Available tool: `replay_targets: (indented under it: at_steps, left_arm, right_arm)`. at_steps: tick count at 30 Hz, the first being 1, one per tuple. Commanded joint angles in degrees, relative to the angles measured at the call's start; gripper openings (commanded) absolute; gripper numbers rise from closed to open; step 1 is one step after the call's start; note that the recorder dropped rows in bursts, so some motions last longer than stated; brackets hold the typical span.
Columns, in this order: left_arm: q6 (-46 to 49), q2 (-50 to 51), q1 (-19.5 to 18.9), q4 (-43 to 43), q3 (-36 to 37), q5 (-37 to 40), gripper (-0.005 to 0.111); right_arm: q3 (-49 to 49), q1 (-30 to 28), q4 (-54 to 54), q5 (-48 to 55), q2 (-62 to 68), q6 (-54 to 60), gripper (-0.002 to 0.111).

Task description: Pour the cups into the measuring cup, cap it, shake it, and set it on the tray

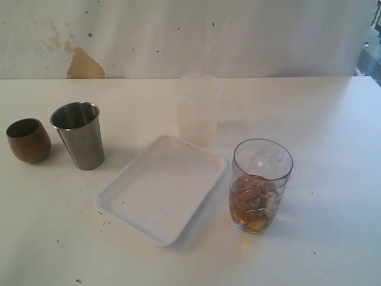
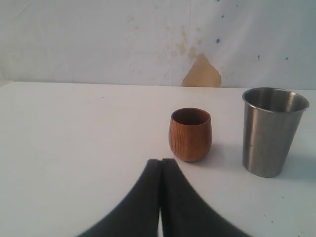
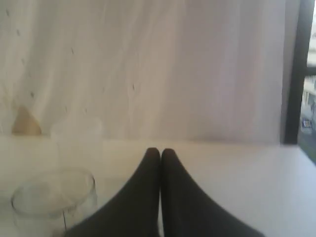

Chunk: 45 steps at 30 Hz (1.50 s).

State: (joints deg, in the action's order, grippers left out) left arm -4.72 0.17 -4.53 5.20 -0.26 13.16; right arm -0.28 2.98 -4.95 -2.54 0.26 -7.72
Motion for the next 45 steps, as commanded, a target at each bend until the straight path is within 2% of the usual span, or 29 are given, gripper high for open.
replay_targets:
  at_steps: [1,3,7,12,15,19,23,38,41,45]
  left_arm:
    - [-0.38,-0.17,0.02,0.31,0.26,0.15,0.0]
    - [-0.38,-0.17,0.02,0.31,0.26,0.15,0.0]
    - [-0.38,-0.17,0.02,0.31,0.26,0.15,0.0]
    - [-0.38,-0.17,0.02,0.31,0.26,0.15,0.0]
    - [-0.38,-0.17,0.02,0.31,0.26,0.15,0.0]
    - [-0.38,-0.17,0.02,0.31,0.26,0.15,0.0]
    - [-0.38,-0.17,0.02,0.31,0.26,0.15,0.0]
    - [-0.38,-0.17,0.02,0.31,0.26,0.15,0.0]
    - [-0.38,-0.17,0.02,0.31,0.26,0.15,0.0]
    - [-0.38,-0.17,0.02,0.31,0.26,0.15,0.0]
  right_arm:
    - [0.28,-0.18,1.93,-15.78,-0.26,-8.15,0.0]
    - [0.28,-0.18,1.93,-14.09,-0.26,-16.56,0.0]
    - [0.28,-0.18,1.81,-7.5,-0.26,-24.35,0.0]
    - [0.28,-0.18,1.94,-9.45,-0.26,-23.91,0.0]
    - [-1.7,-0.18,1.94,-7.22,-0.26,-19.75,0.0]
    - [-7.91,-0.18,1.94,-4.41,6.48,-11.19,0.0]
    - [-18.52,-0.18,1.94,-0.93,19.33,-5.69,0.0]
    - [-62.74,-0.88,1.71,44.21,79.23,-7.28,0.001]
    - [-67.85,-1.89,1.71,47.54,85.78,-7.39,0.008]
    - [-72.41,-1.98,2.44,47.44,92.59,-5.56,0.027]
